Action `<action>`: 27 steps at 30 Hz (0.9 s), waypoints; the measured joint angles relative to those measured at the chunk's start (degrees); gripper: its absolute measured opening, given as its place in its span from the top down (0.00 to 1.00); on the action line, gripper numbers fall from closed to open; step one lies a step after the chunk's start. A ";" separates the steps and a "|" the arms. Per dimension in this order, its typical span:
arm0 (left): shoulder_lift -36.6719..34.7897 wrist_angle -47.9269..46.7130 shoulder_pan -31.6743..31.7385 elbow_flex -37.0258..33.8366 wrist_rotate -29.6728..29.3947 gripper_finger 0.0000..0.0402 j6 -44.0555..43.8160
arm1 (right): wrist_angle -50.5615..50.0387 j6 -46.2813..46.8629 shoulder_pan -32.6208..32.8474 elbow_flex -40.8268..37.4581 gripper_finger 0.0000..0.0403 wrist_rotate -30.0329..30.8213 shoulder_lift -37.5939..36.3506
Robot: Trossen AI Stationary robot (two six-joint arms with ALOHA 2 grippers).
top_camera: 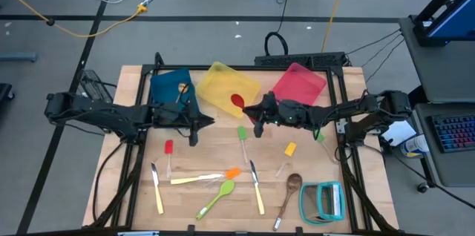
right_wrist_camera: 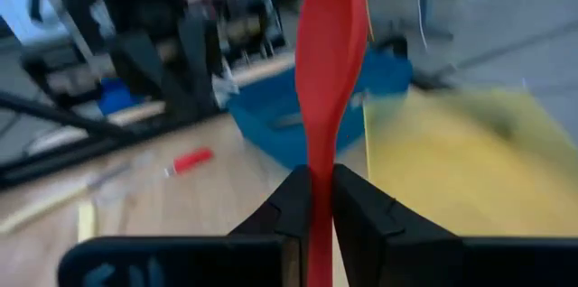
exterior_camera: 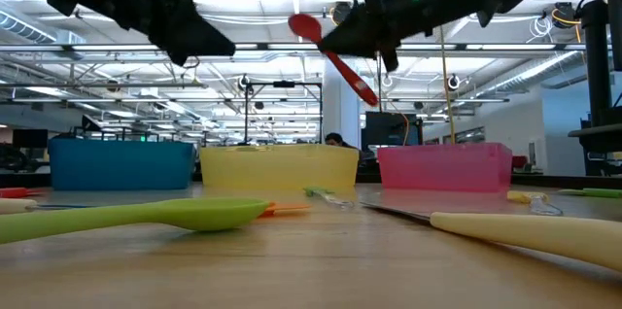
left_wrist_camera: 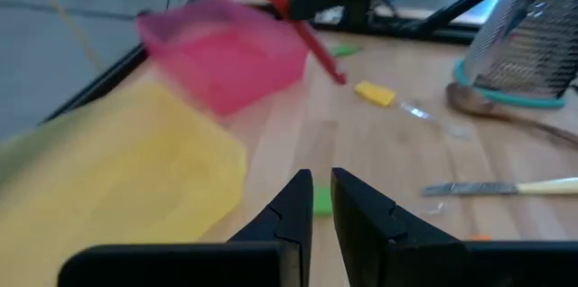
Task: Pick & Place Kitchen Items
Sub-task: Put the red serving spoon into the blue bin
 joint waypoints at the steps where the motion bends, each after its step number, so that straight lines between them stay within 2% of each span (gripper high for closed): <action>1: 0.60 1.01 -0.42 0.00 -0.01 0.88 0.44 | 1.80 -0.71 0.12 0.00 0.93 0.01 0.00; 10: 10.96 19.68 -1.53 0.00 -0.02 0.88 3.16 | 18.63 -6.27 2.30 0.02 0.93 -0.01 4.47; 19: 18.74 36.75 -1.37 0.02 0.00 0.88 5.71 | 28.39 -7.33 2.99 0.04 0.93 -1.54 8.81; 23: 20.46 40.70 -1.37 0.00 0.02 0.88 5.32 | 32.42 -7.53 3.01 0.22 0.93 -4.46 10.43; 27: 20.89 40.78 -1.37 0.00 0.04 0.88 4.09 | 33.59 -8.16 3.01 1.32 0.93 -4.77 11.91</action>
